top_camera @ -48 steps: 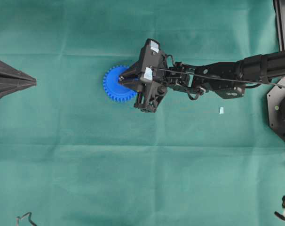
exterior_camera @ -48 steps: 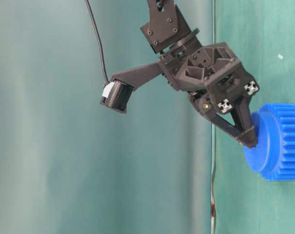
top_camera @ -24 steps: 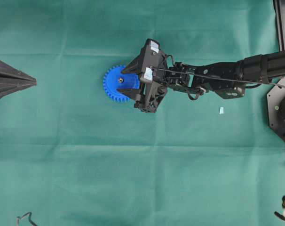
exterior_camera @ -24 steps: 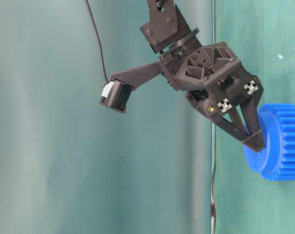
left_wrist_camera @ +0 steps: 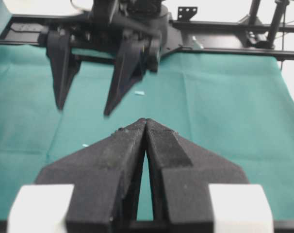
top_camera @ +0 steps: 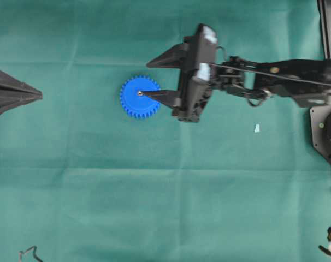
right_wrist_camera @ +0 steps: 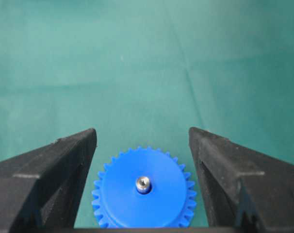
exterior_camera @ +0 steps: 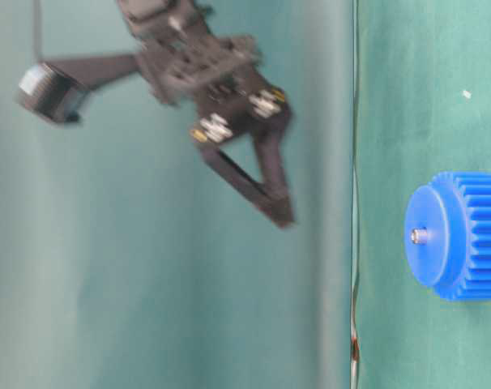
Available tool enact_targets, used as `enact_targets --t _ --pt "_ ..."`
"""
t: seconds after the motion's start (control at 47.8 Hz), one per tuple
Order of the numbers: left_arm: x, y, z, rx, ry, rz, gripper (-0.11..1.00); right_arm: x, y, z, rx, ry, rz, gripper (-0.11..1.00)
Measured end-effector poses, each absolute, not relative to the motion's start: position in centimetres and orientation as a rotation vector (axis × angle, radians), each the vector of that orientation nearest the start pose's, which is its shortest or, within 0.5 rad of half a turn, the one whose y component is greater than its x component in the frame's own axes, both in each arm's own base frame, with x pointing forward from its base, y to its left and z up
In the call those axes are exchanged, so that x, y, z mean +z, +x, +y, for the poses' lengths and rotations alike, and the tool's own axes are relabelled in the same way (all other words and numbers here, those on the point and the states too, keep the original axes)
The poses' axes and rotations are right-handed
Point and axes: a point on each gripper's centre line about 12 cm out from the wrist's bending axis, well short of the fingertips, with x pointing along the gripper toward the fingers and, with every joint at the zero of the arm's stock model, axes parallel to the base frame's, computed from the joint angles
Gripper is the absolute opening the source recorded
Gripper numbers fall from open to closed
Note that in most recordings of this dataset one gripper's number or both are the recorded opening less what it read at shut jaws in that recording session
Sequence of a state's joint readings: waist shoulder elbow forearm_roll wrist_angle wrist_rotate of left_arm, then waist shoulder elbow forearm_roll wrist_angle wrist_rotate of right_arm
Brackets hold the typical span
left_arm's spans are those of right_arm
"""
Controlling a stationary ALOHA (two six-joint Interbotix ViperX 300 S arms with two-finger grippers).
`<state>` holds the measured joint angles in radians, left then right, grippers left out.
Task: Insert the shaft into the center hole of the gear.
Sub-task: 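Open the right gripper and withdraw it up and right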
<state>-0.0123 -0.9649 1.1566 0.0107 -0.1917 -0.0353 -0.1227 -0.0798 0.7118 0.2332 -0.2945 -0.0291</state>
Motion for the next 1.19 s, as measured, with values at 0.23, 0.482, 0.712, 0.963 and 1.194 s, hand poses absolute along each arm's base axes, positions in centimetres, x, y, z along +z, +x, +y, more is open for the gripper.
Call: enact_targets --t 0.23,0.482,0.712,0.963,1.194 --pt "29.0 20.0 -0.3 -0.014 -0.025 -0.001 0.00 23.1 34.6 -5.1 -0.218 0.201 0.283 0.81" --pt "29.0 20.0 -0.3 -0.014 -0.026 -0.001 0.00 24.0 30.5 -4.6 -0.216 0.201 0.231 0.80" --pt "29.0 20.0 -0.3 -0.014 -0.025 0.002 0.00 25.2 27.4 -4.2 -0.210 0.197 0.168 0.80" --pt "28.9 20.0 -0.3 -0.015 -0.026 0.005 0.00 25.2 25.1 -3.9 -0.207 0.198 0.138 0.80" --pt "28.9 20.0 -0.3 -0.016 -0.025 0.005 0.00 24.9 24.3 -3.9 -0.209 0.198 0.136 0.80"
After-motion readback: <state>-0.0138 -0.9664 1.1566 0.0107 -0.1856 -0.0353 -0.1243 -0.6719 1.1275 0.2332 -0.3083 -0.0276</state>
